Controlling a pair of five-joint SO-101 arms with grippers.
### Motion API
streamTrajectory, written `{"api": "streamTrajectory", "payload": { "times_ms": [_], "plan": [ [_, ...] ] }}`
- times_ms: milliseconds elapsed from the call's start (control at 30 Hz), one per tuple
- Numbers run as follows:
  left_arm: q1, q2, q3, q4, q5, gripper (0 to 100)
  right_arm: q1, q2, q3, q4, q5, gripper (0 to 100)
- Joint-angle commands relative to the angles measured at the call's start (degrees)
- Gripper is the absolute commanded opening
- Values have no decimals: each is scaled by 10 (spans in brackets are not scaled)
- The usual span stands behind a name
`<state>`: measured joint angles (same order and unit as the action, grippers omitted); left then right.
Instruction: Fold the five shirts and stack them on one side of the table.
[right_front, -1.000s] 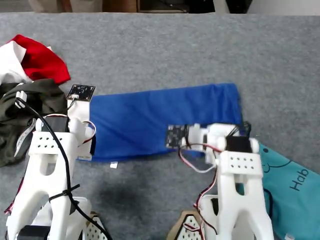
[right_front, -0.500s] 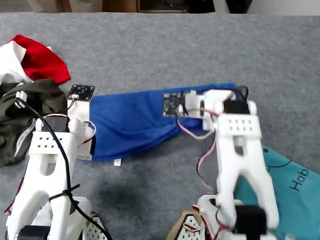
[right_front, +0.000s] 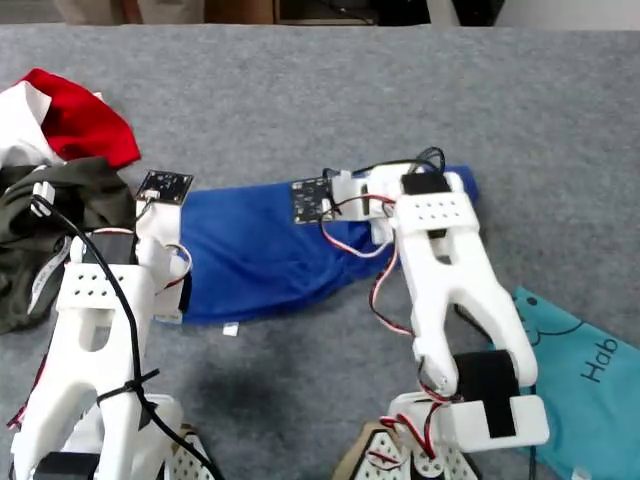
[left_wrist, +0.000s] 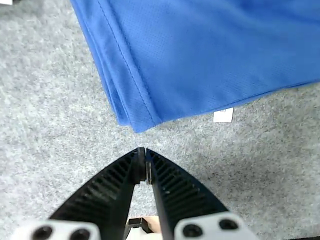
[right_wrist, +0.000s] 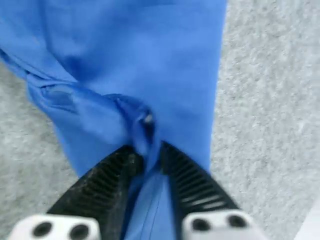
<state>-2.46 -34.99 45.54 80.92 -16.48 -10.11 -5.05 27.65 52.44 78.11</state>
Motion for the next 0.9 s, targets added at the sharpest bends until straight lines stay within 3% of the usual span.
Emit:
{"api": "streamTrajectory", "payload": {
  "times_ms": [0,100,333,400,533,567,633,733,867],
  "plan": [
    [2,-14,-9,6,-5,20,-5,-1,-32,-11,-4,278],
    [4,-15,-10,7,-5,20,0,-22,-30,-9,-7,356],
    [4,-15,-10,7,-5,20,22,-128,-29,8,-69,356],
    [4,-15,-10,5,-5,20,27,-153,-29,47,-75,303],
    [0,-15,-10,4,-5,22,49,-184,-29,122,-90,30],
    [-1,-14,-11,4,-4,23,57,-189,-29,127,-107,0],
    [-1,-8,-21,4,-1,24,79,-193,-29,128,-144,37],
    [-1,-8,-42,7,0,26,105,-193,-29,127,-177,2],
    [-39,-7,-91,8,13,107,122,-179,-30,113,-243,5]
  ]
}}
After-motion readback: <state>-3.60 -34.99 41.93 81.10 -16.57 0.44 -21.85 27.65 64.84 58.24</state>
